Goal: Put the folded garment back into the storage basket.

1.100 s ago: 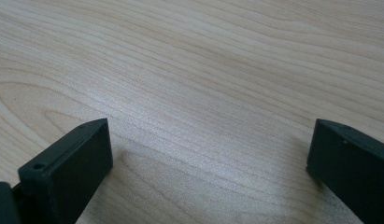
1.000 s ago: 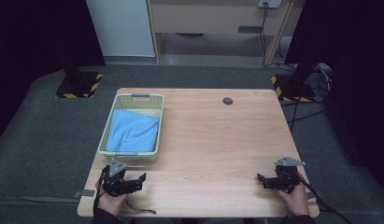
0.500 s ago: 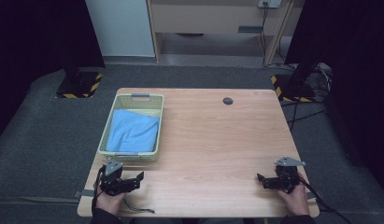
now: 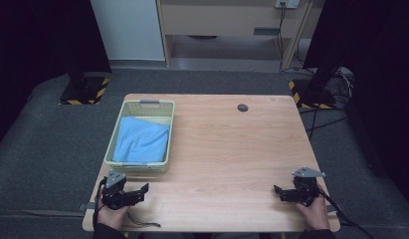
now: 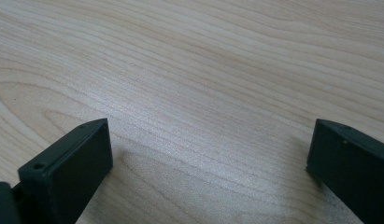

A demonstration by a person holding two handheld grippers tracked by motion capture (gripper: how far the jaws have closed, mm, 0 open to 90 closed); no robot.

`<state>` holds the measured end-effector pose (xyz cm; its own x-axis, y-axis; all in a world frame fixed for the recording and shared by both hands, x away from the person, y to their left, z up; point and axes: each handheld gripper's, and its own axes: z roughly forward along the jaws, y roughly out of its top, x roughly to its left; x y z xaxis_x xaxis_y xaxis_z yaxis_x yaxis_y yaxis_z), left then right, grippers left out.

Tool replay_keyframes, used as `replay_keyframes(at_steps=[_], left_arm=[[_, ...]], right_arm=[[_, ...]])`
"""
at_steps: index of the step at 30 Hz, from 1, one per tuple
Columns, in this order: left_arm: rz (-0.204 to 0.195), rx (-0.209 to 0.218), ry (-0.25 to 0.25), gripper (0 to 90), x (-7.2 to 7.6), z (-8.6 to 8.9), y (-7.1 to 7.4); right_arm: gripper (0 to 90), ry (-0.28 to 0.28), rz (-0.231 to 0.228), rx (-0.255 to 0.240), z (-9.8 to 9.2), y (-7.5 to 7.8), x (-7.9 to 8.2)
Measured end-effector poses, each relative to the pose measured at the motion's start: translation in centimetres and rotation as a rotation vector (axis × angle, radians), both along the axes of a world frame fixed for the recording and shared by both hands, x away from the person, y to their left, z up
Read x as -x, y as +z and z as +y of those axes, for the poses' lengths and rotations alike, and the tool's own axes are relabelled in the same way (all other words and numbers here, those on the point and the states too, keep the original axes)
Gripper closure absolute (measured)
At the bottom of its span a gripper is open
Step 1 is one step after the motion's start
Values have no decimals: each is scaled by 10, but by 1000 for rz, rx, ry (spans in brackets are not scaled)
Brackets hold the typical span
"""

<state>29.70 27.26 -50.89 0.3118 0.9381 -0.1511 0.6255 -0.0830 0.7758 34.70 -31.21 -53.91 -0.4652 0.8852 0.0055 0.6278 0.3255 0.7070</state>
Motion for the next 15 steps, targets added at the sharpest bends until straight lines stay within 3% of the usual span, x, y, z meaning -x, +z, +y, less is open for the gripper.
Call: replay_keyframes(at_steps=[15], left_arm=[[9,-9,-17,64,2,6,-2]], right_arm=[[2,0,0,0,0,0,0]])
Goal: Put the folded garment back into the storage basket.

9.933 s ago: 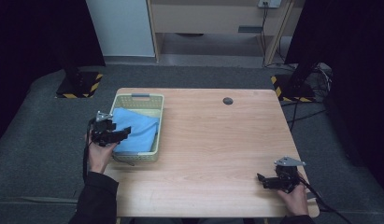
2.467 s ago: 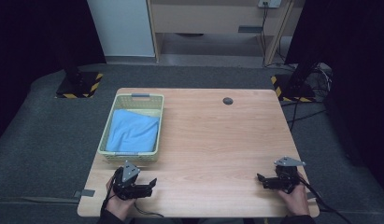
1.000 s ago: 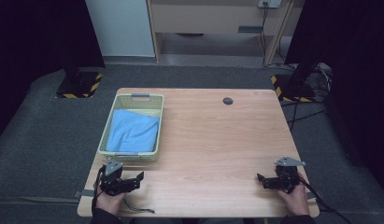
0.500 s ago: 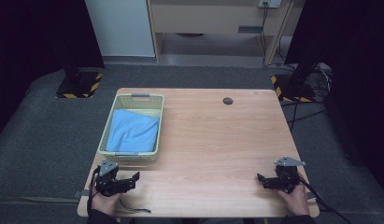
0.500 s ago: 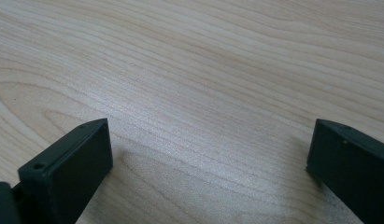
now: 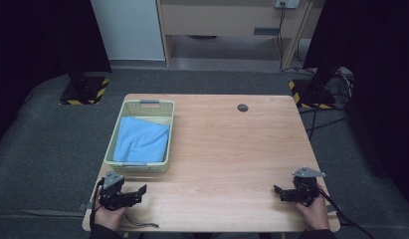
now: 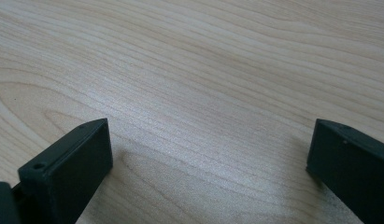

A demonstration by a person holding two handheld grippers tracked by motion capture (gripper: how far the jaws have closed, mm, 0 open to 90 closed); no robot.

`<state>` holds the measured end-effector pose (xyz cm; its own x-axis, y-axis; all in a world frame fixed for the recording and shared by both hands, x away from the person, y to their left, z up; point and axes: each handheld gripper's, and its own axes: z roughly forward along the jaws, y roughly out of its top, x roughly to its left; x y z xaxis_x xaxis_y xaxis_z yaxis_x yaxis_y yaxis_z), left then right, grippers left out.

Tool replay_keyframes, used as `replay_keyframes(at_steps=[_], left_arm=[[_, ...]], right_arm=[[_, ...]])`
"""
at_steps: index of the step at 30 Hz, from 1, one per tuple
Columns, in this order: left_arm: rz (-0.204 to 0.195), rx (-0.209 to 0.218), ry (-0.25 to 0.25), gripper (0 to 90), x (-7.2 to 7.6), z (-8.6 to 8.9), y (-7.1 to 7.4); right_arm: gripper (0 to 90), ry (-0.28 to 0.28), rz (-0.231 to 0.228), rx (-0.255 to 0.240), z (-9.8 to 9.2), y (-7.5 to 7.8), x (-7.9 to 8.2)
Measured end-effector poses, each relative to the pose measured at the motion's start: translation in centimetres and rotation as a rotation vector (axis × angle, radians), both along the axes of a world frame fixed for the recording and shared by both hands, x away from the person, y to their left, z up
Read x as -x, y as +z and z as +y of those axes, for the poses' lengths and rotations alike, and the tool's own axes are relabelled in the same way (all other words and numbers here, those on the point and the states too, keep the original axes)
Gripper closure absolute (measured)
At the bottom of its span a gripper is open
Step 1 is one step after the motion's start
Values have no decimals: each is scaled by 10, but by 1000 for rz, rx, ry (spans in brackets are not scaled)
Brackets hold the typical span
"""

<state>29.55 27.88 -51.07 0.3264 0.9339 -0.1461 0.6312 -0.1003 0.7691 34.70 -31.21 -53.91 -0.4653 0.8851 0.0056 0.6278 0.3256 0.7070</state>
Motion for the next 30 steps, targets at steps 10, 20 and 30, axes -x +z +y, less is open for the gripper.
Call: replay_keyframes(at_steps=[10,20,30], left_arm=[[-7,-10,37,62,0,4,1],[-3,7,63,62,0,8,0],[0,12,97,63,0,20,-2]], right_arm=[[2,0,0,0,0,0,0],[2,0,0,0,0,0,0],[3,0,0,0,0,0,0]])
